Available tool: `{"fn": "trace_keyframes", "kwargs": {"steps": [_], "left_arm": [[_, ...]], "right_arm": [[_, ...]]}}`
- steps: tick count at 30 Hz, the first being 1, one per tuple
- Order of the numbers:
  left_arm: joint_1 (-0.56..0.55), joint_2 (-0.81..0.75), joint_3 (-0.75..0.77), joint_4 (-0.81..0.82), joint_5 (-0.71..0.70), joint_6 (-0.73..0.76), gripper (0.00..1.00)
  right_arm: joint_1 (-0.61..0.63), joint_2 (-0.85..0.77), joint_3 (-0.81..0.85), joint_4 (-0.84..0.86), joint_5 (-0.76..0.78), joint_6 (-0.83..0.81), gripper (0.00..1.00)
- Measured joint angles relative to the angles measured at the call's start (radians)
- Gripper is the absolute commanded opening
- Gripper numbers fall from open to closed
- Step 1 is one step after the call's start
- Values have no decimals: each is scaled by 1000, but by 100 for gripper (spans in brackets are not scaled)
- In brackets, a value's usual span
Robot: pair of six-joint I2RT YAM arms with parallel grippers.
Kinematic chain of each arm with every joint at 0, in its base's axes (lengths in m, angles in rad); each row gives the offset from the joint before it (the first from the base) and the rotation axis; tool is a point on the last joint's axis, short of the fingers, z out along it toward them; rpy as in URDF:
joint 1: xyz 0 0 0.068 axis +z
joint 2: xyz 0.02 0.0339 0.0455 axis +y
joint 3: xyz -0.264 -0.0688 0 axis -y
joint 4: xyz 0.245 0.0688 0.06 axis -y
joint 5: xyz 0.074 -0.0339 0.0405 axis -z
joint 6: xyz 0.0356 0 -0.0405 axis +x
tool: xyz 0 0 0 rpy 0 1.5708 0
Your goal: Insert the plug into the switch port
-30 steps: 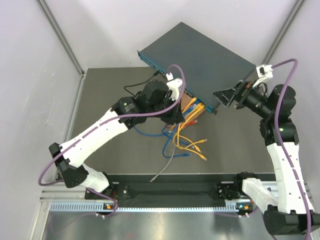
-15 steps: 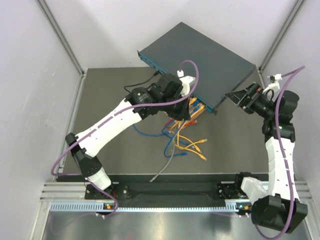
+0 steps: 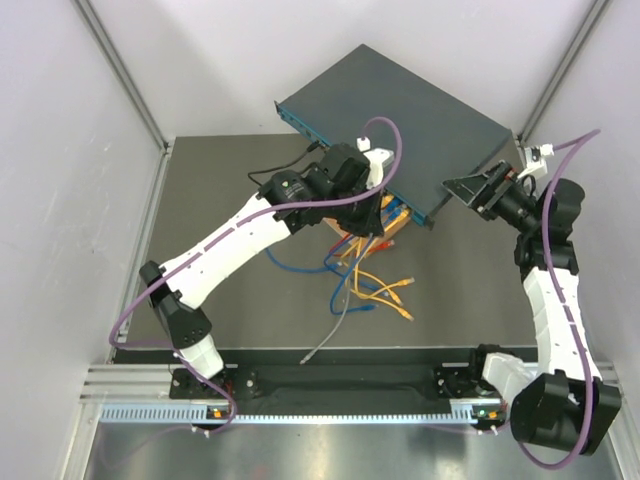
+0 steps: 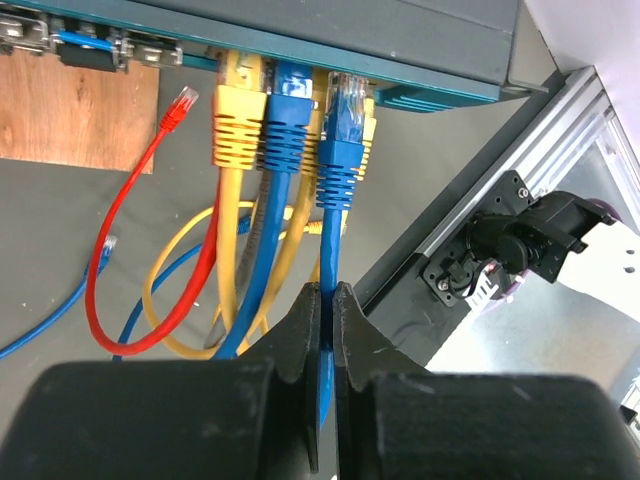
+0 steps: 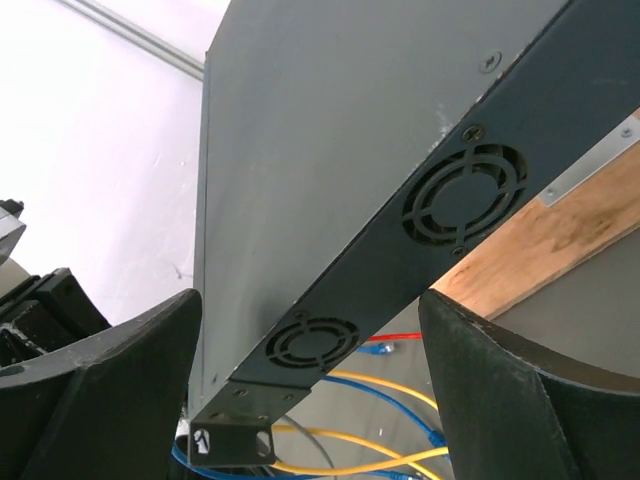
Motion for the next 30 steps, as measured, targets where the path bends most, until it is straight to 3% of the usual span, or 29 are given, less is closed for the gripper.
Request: {"fn": "trace_keyframes", "kwargs": {"steps": [23,30], "left_arm": [[81,2,-5,26,185,-124,0],[83,2,-37,58,237,-207,0]], "right_arm": [[63,39,-34,73,36,42,76],[73,42,-50,100,49,59,66]]}}
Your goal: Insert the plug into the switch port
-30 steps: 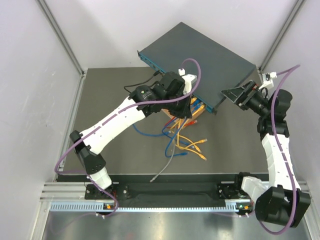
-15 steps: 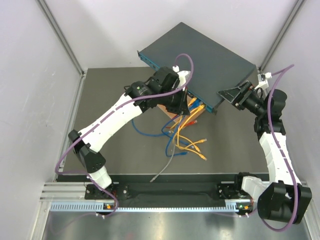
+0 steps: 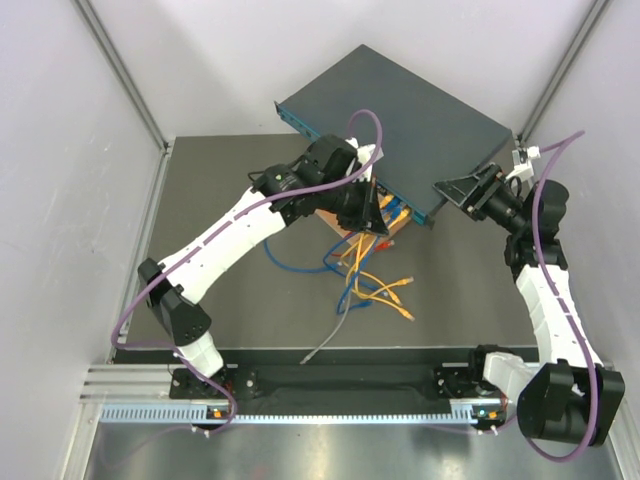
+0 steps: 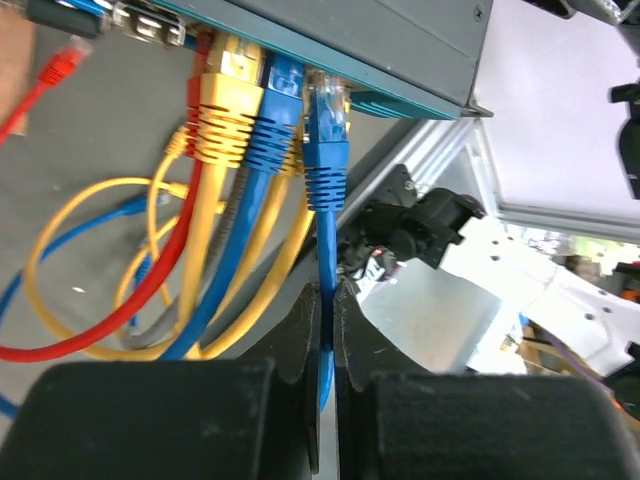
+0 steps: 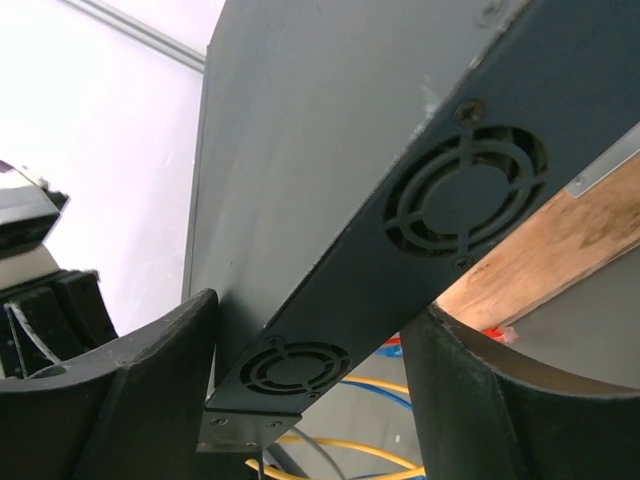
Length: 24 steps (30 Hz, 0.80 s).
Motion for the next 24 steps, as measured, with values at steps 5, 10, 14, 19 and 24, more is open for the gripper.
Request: {"fn": "trace_keyframes", "kwargs": {"steps": [5,10,14,19,24], "left_arm": [[0,-1,-46,54,38,-49,0],[3,-9,-94,124,60,-77,0],[15,-23,-108,143,80,-81,0],[34,-23,-107,141,116,-75,0],[51,-10,-60,97,137,-38,0]], "right_arm": [[1,0,-13,24,0,32,54],[1,0,-22,39,-2,61,37],[3,0,-27,52,-2,80,24],[3,1,-28,54,-3,91,0],[3,3,-34,68,-6,101,0]]}}
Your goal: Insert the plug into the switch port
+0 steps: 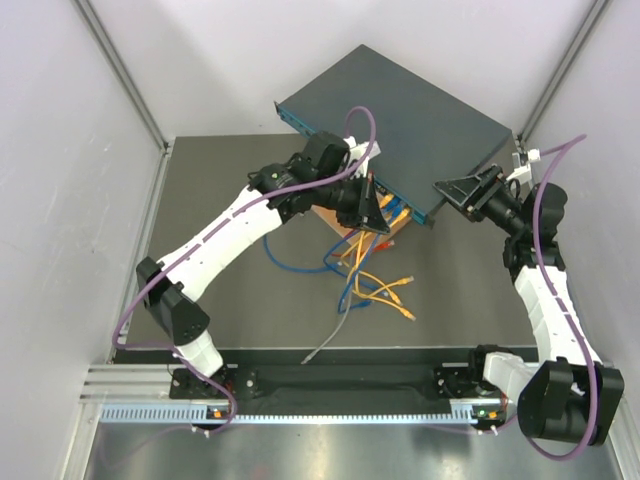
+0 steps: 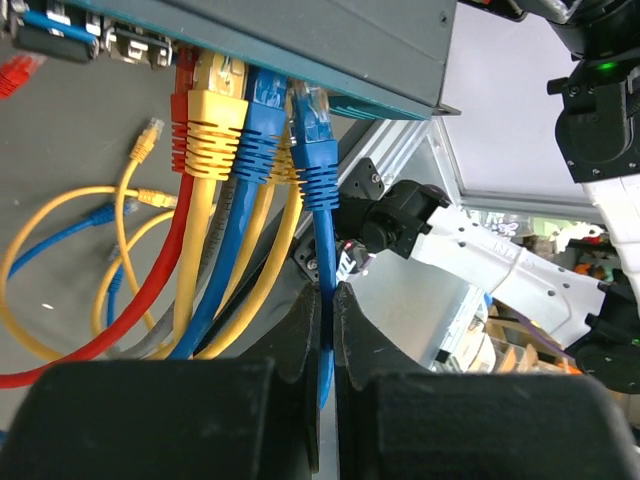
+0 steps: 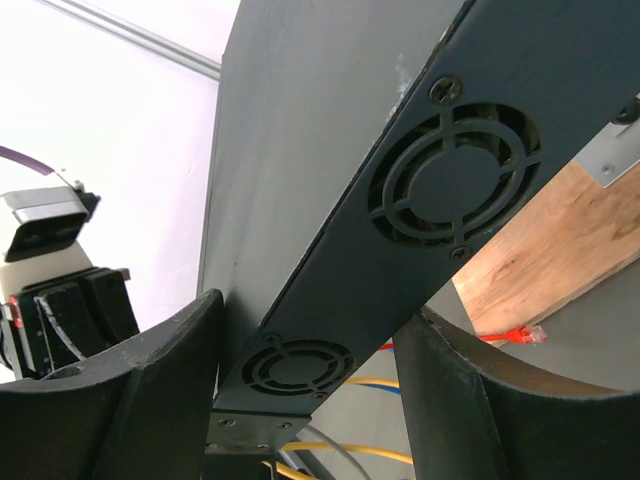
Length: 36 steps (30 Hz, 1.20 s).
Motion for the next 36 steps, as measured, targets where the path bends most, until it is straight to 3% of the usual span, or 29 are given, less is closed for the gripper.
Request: {"fn": "trace_keyframes", "kwargs": {"steps": [22,36], "left_arm": [[1,100,122,-140,15,64,0],[11,103,204,-204,-86,185,0]], "right_arm": [[2,5,-16,41,-2,42,0],[3,5,-23,56,-4,48,0]]}}
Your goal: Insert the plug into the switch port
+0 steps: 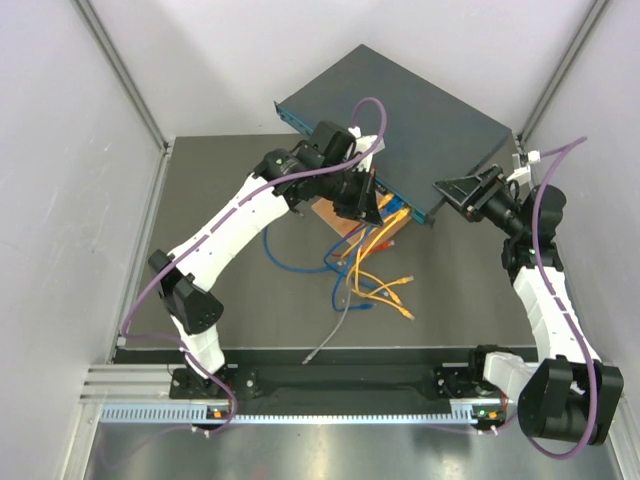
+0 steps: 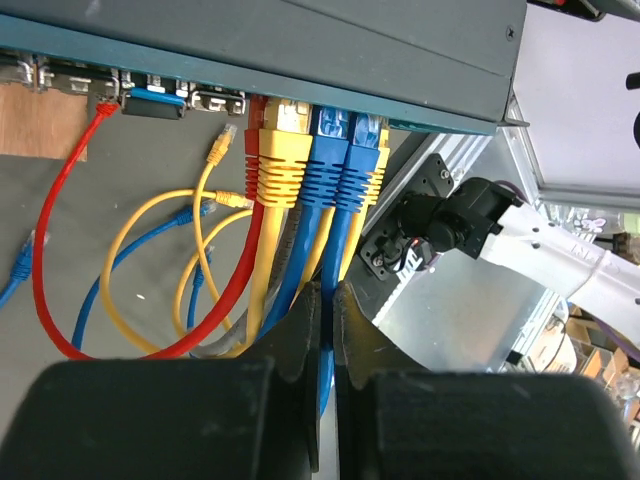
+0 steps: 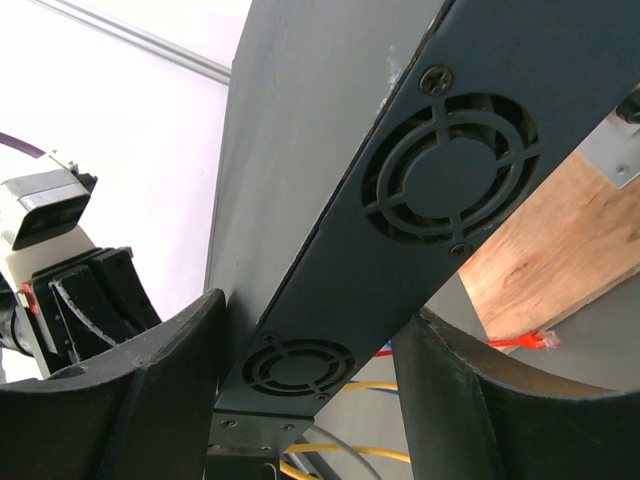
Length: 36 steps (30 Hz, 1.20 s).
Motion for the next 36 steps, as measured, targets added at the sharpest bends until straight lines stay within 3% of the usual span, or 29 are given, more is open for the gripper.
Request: {"fn": "trace_keyframes", "kwargs": {"steps": [21,22,23,28,32,36], "left_arm": [[1,45,47,-23,36,-19,0],[2,49,53,-29,40,-20,5],[2,51,54,-30,46,-20,20],[15,37,12,133,59,-13,39],[37,-55,-120,249,85,10,47],[142,-188,-234,318,52,74,58]], "right_arm": [[6,0,-4,13,15,4,0],[6,0,-4,13,16,4,0],[6,0,-4,13,16,4,0],[12,-3,-3,-2,14,-5,5],[12,-7,2,-27,7,-17,20],[-1,-6,16,-60,-8,-31,47]]}}
